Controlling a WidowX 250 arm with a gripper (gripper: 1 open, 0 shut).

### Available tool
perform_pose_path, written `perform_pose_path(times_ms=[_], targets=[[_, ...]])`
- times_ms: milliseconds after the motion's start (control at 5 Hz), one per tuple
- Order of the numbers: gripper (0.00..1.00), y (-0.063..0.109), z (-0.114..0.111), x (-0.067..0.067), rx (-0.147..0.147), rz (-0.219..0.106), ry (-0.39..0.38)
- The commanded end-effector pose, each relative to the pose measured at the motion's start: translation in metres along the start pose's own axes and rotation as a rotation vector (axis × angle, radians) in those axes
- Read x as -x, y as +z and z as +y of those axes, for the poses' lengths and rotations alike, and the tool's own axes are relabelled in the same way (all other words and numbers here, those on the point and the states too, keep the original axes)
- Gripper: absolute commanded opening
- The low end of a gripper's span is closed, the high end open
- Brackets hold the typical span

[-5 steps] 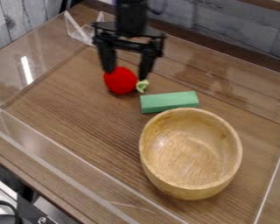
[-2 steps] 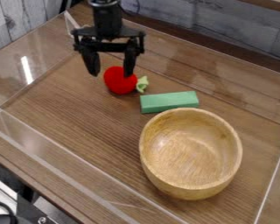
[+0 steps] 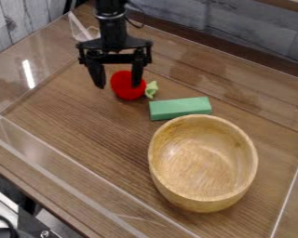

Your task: Move the red fruit to the right

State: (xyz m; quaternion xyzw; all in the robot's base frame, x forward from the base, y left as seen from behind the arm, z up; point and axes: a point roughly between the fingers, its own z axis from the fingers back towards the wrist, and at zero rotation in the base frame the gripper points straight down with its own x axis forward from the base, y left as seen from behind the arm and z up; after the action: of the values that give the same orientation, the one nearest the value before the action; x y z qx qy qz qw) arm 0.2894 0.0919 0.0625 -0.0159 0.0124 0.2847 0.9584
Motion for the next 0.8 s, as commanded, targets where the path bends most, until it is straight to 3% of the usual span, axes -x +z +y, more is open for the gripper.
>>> perform_pose_path(times_ms=[0, 600], targets=[[1.00, 0.004, 0.003, -0.007, 0.007, -0.038, 0.049], [1.00, -0.010, 0.003, -0.013, 0.011, -0.036, 0.139]])
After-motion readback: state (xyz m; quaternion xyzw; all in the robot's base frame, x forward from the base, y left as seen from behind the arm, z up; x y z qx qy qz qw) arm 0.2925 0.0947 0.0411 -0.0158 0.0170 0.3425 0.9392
